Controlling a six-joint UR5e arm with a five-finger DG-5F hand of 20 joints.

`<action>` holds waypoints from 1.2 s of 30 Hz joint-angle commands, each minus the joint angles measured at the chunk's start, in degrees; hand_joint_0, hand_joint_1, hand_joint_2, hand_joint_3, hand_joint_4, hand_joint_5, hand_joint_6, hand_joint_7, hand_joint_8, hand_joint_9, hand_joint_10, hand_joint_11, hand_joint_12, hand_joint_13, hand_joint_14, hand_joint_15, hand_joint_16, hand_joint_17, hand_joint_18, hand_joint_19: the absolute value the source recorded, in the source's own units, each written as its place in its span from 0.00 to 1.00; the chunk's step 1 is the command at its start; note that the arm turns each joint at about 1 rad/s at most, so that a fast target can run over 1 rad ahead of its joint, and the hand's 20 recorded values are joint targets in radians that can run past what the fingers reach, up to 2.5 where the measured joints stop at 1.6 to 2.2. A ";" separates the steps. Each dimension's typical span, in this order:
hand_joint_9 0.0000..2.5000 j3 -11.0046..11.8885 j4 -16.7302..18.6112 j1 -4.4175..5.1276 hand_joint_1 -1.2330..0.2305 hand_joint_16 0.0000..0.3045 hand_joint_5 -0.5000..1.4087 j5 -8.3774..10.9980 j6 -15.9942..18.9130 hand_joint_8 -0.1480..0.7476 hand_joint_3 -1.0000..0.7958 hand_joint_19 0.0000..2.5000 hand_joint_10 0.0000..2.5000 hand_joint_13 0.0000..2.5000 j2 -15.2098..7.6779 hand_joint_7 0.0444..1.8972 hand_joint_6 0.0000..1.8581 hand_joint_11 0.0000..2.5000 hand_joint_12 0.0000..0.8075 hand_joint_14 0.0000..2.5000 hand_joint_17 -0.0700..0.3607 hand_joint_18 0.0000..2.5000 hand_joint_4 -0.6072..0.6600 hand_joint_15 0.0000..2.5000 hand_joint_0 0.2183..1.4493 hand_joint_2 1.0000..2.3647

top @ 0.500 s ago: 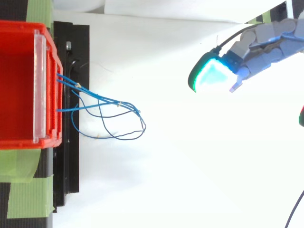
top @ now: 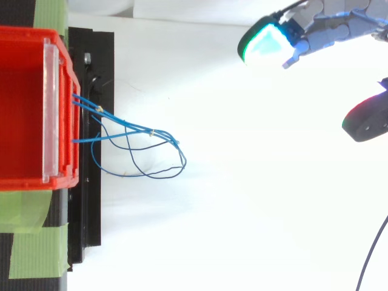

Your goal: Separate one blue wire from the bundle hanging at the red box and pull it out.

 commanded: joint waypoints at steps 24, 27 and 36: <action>0.15 -0.06 20.69 0.16 0.37 0.19 0.17 1.39 -8.27 0.48 0.28 0.17 0.00 0.08 -14.15 0.48 0.27 0.13 0.47 0.00 0.47 0.02 0.73 0.11 0.25 0.00; 0.15 0.03 22.19 0.25 0.37 0.19 0.17 1.48 -9.68 0.48 0.28 0.17 0.00 0.08 -15.38 0.48 0.27 0.14 0.47 0.00 0.47 0.02 0.74 0.11 0.25 0.00; 0.15 2.85 26.76 0.68 0.36 0.19 0.17 1.66 -9.41 0.48 0.28 0.18 0.00 0.09 -21.27 0.50 0.27 0.14 0.47 0.00 0.46 0.03 0.74 0.11 0.25 0.00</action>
